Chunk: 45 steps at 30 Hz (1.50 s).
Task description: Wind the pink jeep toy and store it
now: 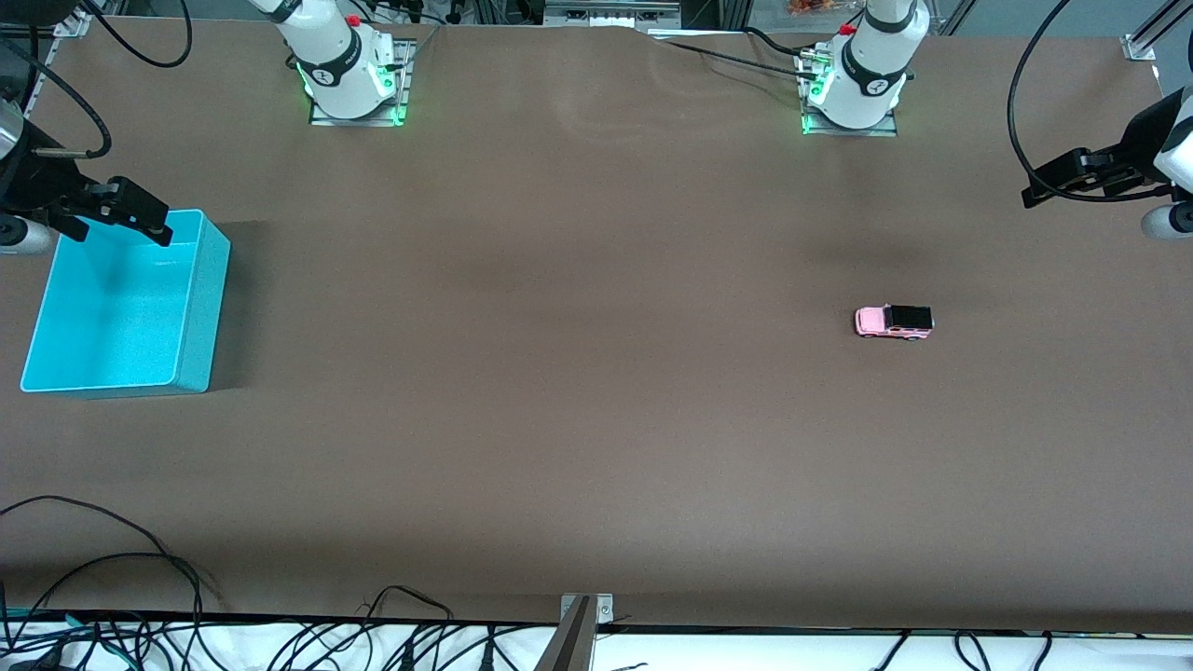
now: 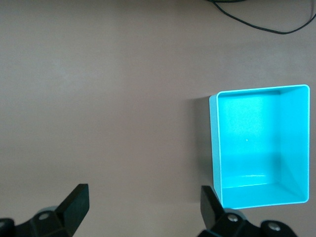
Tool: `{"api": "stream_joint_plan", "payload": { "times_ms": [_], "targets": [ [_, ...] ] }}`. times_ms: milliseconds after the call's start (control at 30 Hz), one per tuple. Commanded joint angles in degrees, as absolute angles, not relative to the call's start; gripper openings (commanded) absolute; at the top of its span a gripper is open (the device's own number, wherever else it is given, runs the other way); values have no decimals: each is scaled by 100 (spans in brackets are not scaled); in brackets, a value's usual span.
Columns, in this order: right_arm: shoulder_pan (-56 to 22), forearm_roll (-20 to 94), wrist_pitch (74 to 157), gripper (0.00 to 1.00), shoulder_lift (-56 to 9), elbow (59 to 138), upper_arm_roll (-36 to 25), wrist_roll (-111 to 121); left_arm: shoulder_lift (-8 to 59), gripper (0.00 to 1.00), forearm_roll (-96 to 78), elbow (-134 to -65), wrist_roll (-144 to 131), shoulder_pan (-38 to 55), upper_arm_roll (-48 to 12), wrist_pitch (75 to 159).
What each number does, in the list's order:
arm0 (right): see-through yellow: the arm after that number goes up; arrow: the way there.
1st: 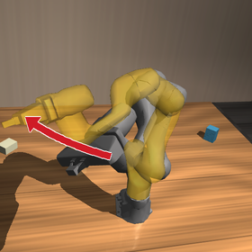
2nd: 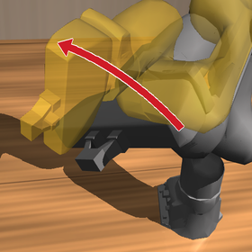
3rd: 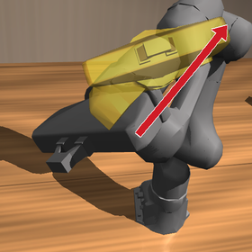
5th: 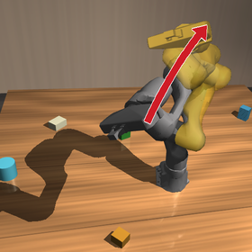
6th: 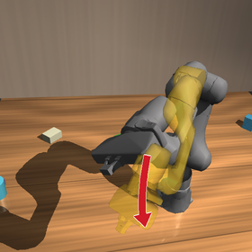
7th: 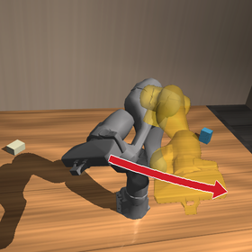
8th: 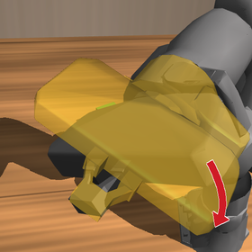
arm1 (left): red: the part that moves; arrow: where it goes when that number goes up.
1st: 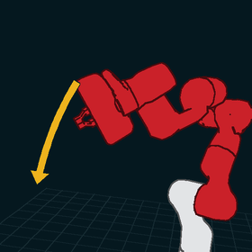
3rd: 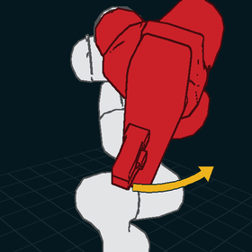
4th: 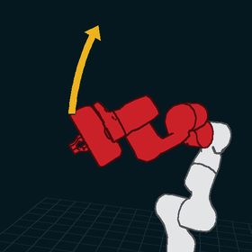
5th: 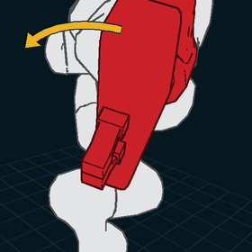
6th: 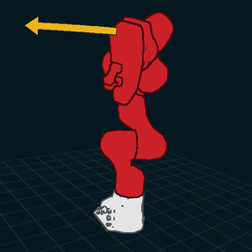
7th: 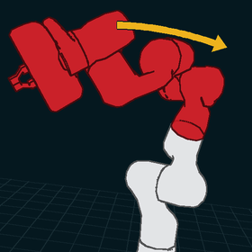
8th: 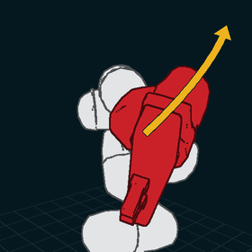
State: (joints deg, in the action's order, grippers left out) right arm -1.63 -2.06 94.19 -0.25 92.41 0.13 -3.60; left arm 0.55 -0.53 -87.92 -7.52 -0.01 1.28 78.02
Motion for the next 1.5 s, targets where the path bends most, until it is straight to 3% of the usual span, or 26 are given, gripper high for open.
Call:
{"api": "stream_joint_plan", "payload": {
  "times_ms": [0,900,1467],
  "targets": [
    [-158,-281,9396,100,-62,9079,26,-281,132,100,-35,-8613,-773,-53,105,7752],
    [-158,-281,9378,100,-70,9044,26,-281,334,100,-132,-8727,-747,-62,97,7778],
    [-158,-290,9378,100,-70,9044,26,-290,343,100,-158,-9571,-721,-123,97,8464]
  ]
}}
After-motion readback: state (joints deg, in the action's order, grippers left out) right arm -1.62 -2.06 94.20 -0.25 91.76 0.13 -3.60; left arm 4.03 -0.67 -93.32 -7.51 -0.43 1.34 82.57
